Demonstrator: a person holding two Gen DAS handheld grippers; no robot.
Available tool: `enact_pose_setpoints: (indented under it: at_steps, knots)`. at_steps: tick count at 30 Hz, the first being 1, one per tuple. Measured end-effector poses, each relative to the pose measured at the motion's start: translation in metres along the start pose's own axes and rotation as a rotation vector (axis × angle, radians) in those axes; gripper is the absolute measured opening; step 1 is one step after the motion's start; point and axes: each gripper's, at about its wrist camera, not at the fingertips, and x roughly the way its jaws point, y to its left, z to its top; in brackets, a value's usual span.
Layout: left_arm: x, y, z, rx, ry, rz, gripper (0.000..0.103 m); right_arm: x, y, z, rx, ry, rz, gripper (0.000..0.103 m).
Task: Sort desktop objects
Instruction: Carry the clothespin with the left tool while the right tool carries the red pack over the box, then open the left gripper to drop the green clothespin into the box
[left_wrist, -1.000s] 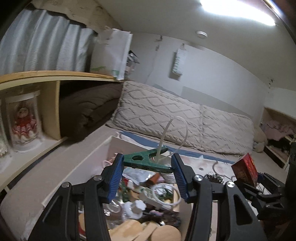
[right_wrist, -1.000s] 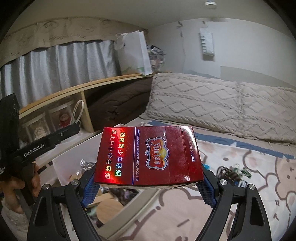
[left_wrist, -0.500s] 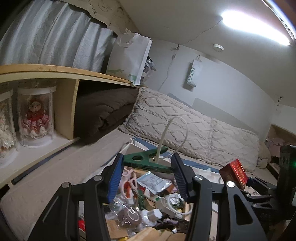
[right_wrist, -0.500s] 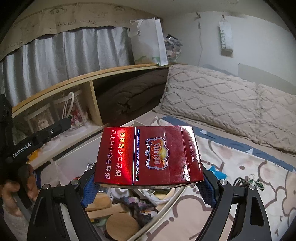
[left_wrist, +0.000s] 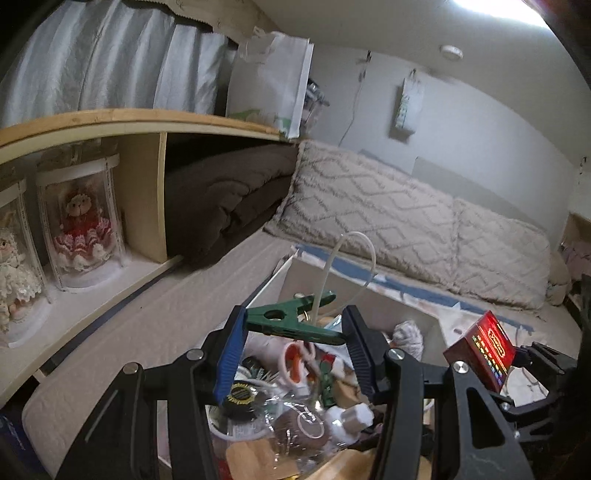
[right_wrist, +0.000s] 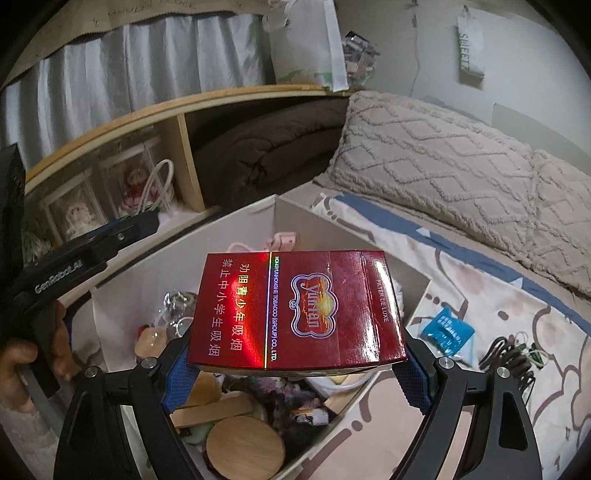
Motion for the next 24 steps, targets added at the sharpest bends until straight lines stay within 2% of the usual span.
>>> enact_pose_setpoints:
  at_steps: [5, 13, 18, 19, 21, 24]
  knots:
    - [0.011, 0.008, -0.003, -0.027, 0.037, 0.020, 0.052, 0.011, 0.011, -0.005, -0.025, 0.031, 0.015, 0.090]
    - [0.027, -0.001, -0.008, 0.043, 0.097, 0.047, 0.052, 0.020, 0.025, -0.007, -0.055, 0.050, 0.035, 0.090]
    - [0.035, -0.003, -0.009, 0.051, 0.113, 0.065, 0.053, 0.021, 0.028, -0.007, -0.059, 0.051, 0.041, 0.090]
    - [0.036, -0.001, -0.009, 0.042, 0.114, 0.085, 0.054, 0.021, 0.027, -0.007, -0.058, 0.051, 0.043, 0.090]
    - [0.039, 0.003, -0.009, 0.029, 0.115, 0.128, 0.089, 0.021, 0.027, -0.008, -0.058, 0.051, 0.042, 0.090]
    - [0.036, 0.008, -0.010, 0.021, 0.105, 0.132, 0.090, 0.021, 0.026, -0.008, -0.051, 0.052, 0.043, 0.090]
